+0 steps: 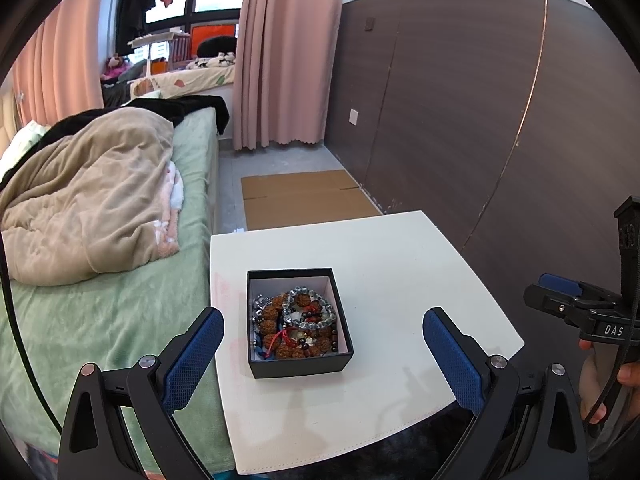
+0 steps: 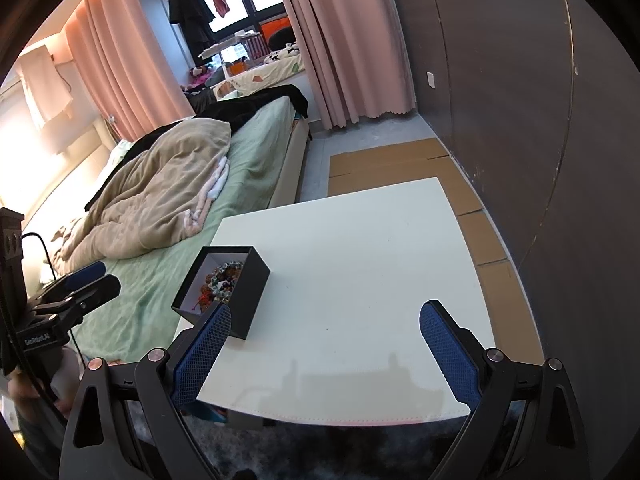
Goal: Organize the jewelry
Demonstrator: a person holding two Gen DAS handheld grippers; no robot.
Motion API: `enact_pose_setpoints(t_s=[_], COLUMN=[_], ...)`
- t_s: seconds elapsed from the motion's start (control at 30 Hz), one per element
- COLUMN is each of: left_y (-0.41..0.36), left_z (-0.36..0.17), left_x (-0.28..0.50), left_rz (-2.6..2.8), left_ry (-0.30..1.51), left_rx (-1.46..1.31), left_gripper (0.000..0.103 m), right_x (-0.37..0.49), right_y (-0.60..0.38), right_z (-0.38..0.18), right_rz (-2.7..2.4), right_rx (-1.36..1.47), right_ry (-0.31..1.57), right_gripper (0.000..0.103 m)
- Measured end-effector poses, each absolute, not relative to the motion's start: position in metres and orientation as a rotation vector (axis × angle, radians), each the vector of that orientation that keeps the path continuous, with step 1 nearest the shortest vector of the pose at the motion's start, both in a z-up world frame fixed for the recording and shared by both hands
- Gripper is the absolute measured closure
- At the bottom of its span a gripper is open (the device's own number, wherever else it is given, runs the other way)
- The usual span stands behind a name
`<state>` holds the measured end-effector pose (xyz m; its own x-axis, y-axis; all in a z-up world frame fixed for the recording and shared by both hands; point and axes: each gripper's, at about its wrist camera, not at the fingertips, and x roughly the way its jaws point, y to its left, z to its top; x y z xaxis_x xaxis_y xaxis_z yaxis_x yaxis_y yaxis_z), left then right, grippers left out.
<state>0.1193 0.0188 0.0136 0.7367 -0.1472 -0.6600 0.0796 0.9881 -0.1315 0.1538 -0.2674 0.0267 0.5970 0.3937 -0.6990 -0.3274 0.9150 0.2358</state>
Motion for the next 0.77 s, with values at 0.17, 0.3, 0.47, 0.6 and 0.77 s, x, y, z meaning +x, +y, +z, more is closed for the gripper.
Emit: enact_pose_setpoints(t_s=[0.17, 0.3, 0.47, 0.6, 0.77], left_y=[0.0182, 0.0182, 0.0186, 0.0184, 0.0182], left_z=[0.0128, 0.0119, 0.0110, 0.0108, 0.0106], left_x=[0.1172, 0.1171, 0.1173, 0.1171, 0.1171], left_rz=[-0.125, -0.125, -0.125, -0.124, -0.124], left_ry=[0.728, 0.731, 0.731, 0.730, 0.732], left_rx=[-0.091, -0.092, -0.092, -0.091, -0.091], left_gripper=[0.003, 0.003, 0.003, 0.003, 0.003], right_x=[0.1551, 0.1565, 0.1578, 0.1561, 0.1565], right_y=[-0.2692, -0.2708, -0.2738, -0.2708, -0.2713], right_z=[0.0262, 0.0250, 0.0232, 0.0235, 0.0236], right_rz=[0.417, 0.411, 0.402, 0.397, 0.396], right_rx=[0.083, 0.083, 0.080, 0.078, 0.075], right_ry=[0.834, 0.838, 0.849, 0.848, 0.848], right_gripper=[0.007, 0.007, 0.007, 0.007, 0.007])
